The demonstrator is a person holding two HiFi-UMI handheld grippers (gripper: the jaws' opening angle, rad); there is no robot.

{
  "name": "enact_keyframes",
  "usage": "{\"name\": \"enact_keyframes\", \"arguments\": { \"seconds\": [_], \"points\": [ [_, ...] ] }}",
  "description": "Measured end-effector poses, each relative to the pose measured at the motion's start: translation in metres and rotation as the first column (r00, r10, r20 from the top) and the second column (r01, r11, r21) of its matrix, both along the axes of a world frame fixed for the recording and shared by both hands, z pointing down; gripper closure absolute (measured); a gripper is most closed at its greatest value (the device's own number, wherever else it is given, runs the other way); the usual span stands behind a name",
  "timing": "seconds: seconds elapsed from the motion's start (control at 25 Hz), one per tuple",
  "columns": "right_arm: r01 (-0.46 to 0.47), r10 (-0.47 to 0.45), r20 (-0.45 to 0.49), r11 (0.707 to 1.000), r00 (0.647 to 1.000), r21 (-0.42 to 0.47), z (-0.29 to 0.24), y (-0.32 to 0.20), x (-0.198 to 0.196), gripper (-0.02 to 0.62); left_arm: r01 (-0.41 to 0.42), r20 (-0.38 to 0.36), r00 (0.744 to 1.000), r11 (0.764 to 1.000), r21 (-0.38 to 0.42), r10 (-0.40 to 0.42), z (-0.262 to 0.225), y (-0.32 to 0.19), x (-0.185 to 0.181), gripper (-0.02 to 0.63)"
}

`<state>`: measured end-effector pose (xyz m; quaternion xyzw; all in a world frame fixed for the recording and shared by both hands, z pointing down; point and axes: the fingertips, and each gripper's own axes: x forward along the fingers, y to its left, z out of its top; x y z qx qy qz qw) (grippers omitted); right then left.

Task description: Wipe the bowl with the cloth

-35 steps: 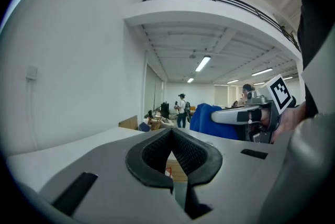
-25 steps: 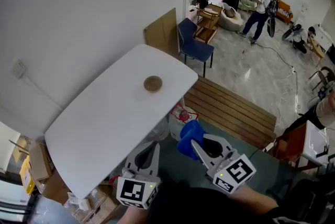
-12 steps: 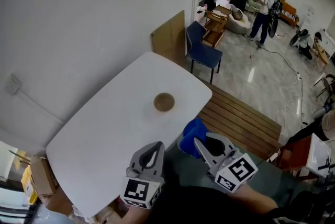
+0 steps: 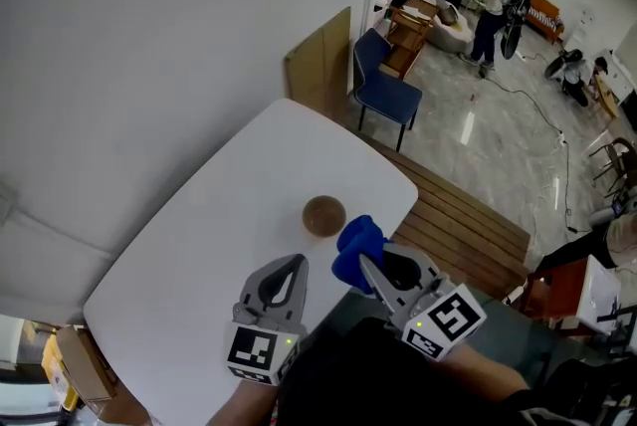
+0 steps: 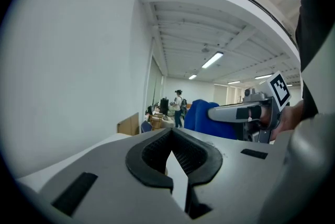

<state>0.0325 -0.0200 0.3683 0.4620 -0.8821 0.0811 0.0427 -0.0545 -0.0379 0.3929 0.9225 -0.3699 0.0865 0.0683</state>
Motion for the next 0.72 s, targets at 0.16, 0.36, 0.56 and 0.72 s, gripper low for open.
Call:
{"name": "enact_keyframes", "arguments": {
  "seconds": [0.16, 0.36, 0.56, 0.72],
  "points": [
    [-0.003, 0.003, 0.005, 1.0, 1.0, -0.028, 0.01, -0.02, 0.009, 0.56, 0.007, -0.01, 1.0, 1.0, -0.017, -0.007, 0.003, -0.02, 0.007, 0.595],
    [0.021, -0.021, 0.015, 0.999, 1.0, -0.033, 0.012, -0.049, 0.024, 0.56, -0.005, -0.002, 1.0, 0.999, -0.034, 0.005, 0.01, -0.038, 0.033, 0.595],
    [0.076, -0.075, 0.024, 0.996, 0.997, -0.046, 0.018, -0.076, 0.035, 0.56, 0.015, 0.001, 1.0, 0.997, -0.08, -0.015, 0.019, -0.06, 0.052, 0.595],
    [0.12, -0.118, 0.038, 0.991, 0.992, -0.067, 0.03, -0.09, 0.037, 0.56, 0.052, 0.044, 0.998, 0.989, -0.138, -0.046, 0.036, -0.073, 0.052, 0.581]
  ]
}}
